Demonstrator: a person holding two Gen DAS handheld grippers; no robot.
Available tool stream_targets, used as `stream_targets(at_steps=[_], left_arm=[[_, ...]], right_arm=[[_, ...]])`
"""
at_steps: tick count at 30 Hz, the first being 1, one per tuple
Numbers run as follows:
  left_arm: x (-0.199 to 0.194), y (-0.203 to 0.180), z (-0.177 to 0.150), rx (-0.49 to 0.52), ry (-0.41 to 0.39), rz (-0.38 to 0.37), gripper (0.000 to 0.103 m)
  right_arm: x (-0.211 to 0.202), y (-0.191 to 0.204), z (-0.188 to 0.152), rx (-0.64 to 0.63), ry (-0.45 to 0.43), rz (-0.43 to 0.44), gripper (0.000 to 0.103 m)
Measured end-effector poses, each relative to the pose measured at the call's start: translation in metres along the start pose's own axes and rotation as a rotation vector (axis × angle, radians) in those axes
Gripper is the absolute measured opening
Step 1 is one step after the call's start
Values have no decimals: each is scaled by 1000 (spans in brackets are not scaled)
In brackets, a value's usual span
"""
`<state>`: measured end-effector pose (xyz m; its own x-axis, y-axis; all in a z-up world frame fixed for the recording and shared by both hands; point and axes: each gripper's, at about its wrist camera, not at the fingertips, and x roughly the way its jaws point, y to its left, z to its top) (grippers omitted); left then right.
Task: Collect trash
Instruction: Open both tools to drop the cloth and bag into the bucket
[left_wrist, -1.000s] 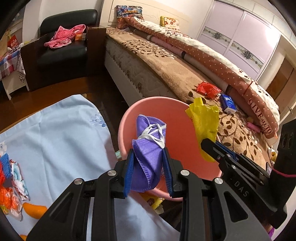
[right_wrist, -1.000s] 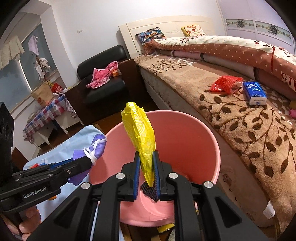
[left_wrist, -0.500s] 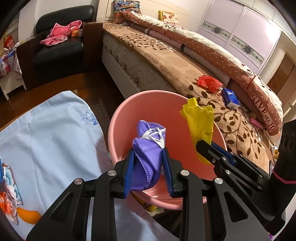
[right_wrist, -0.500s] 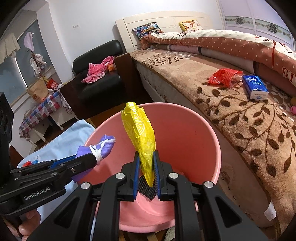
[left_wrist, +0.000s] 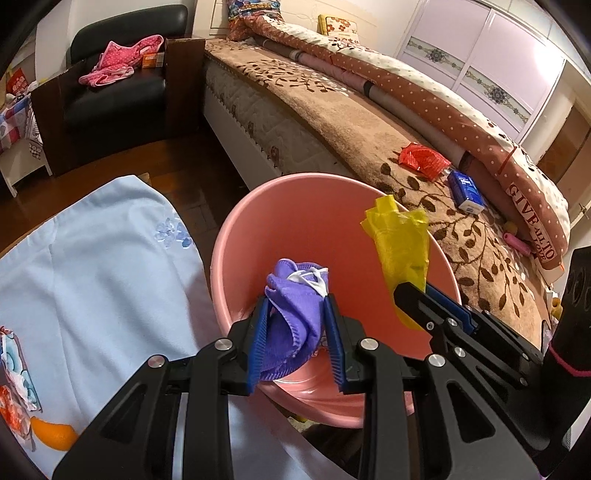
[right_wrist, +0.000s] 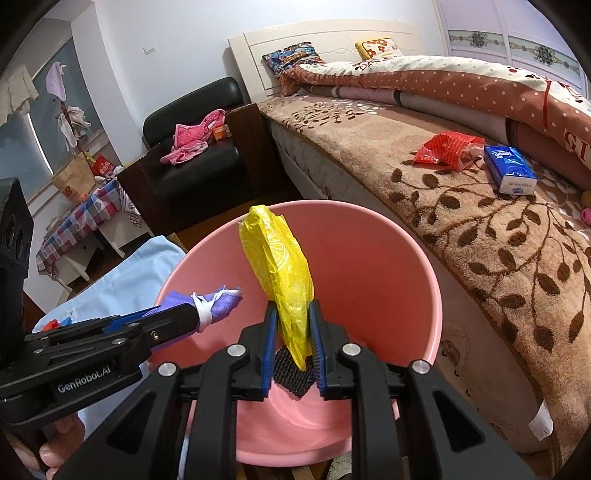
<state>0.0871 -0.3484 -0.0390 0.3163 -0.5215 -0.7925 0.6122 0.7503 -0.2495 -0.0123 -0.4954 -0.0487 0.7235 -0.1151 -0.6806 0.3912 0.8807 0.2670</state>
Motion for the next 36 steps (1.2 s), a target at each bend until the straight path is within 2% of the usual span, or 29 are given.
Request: stream_targets(at_steps=[4,9,12,15,36], left_arm=[[0,0,0,-3,5,-4,30],[1,2,2,-14,17,-13,32],[-1,2,2,-17,13,-15,40],[-5,2,3,-18,4,-20,42],[-33,14,-14,-26,-6,-7,43]], right_arm=[[-2,-1,0,2,-8,4,32],[-4,-2,-1,5,-12,12,35],[-6,-3,-1,5,-14,17,37],[-8,-3,-2,8,-18,22,46],[-27,5,-14,-8,-29,46,50]])
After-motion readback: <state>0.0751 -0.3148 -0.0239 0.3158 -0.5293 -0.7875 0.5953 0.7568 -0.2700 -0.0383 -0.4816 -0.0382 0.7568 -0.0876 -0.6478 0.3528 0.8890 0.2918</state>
